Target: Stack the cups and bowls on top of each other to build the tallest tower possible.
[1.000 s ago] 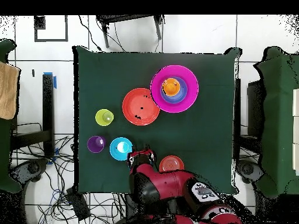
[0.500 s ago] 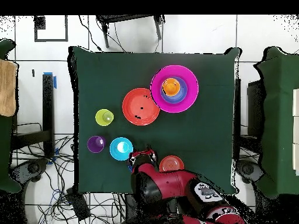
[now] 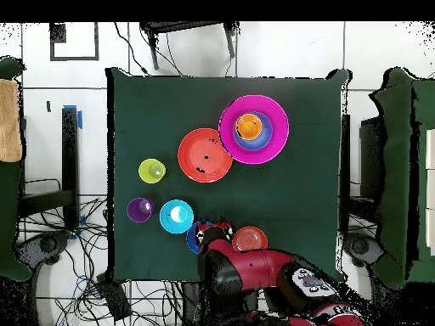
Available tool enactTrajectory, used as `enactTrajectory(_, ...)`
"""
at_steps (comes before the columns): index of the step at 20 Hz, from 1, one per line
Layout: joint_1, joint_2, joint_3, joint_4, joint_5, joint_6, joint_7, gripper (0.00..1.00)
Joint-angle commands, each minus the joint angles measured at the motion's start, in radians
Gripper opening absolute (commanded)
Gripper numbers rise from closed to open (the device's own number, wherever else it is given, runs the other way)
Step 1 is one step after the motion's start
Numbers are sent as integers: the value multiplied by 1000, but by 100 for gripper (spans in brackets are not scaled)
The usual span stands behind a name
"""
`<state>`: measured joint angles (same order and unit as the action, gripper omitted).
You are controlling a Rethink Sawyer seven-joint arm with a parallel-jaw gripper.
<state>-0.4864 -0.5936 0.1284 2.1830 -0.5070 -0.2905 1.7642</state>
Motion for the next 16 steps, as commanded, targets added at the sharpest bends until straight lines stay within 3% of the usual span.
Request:
enactTrajectory(1, -5, 55, 76, -83, -56, 122, 53, 100)
enactTrajectory(3, -7, 38, 98, -97, -41, 155, 48, 100)
enactTrajectory(7, 21, 59, 68, -117, -37, 129, 49, 100)
enactTrajectory(10, 59, 117, 25, -160, -31, 98, 47, 100)
enactTrajectory(16, 74, 211, 18, -241, -42, 72, 42, 100)
